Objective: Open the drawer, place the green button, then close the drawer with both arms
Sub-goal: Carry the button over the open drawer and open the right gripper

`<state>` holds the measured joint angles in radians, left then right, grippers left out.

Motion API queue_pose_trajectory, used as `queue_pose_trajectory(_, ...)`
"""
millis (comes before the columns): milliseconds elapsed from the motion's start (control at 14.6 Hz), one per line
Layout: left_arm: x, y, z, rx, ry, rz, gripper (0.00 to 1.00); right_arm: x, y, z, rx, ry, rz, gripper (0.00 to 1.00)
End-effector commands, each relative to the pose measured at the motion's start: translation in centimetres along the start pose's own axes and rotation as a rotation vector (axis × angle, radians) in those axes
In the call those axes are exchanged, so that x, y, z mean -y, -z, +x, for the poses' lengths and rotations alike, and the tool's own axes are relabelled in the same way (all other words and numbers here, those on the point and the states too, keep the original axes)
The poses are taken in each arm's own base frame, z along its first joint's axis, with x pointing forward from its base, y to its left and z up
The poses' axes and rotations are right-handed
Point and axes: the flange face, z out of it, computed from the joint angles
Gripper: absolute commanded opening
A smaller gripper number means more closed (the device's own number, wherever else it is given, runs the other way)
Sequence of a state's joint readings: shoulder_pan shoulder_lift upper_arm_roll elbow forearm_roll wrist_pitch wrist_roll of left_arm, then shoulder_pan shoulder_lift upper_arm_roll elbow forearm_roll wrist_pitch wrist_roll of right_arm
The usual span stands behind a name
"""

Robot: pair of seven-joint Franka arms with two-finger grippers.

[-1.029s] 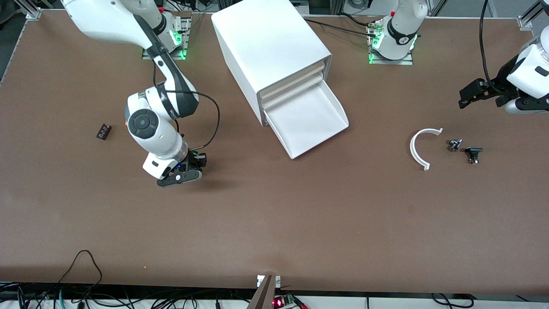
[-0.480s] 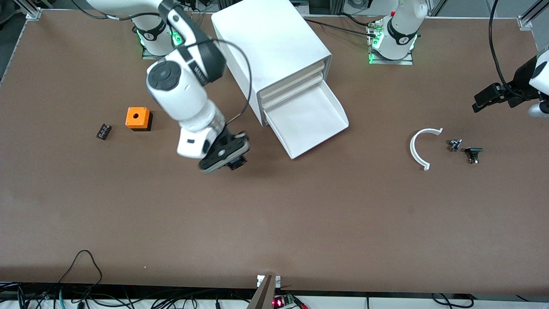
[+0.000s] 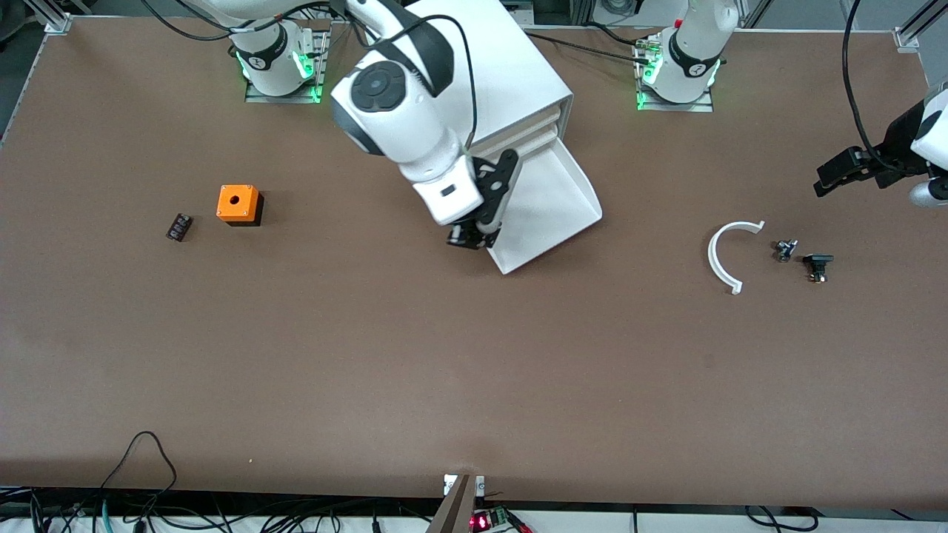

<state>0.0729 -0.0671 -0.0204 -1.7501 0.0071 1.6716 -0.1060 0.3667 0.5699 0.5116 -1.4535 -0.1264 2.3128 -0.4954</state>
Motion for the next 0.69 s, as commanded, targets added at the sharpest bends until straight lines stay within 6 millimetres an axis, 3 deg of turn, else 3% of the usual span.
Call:
queue_pose_trajectory(0,0.5,0.3,0.5,-0.013,0.013,0.012,1.00,5.1,-2.5,2.7,0.068,0.255,0.001,0.37)
queue_pose_trajectory(137,0.6,0.0,0.8,-0.007,0.015,0.014,1.00,8.1,-4.5,3.9,0.121,0.350,-0.015,0.37)
queue_pose_trajectory(343,0.7,0.1,1.5,-0.014,0.015,0.013,1.00,8.9,-8.4,3.1,0.178,0.363,0.035,0.37)
queue_pose_trajectory(618,0.5,-0.7,2.1,-0.008,0.014,0.021,1.00,11.5,-11.1,3.5,0.207,0.418,0.045,0.37)
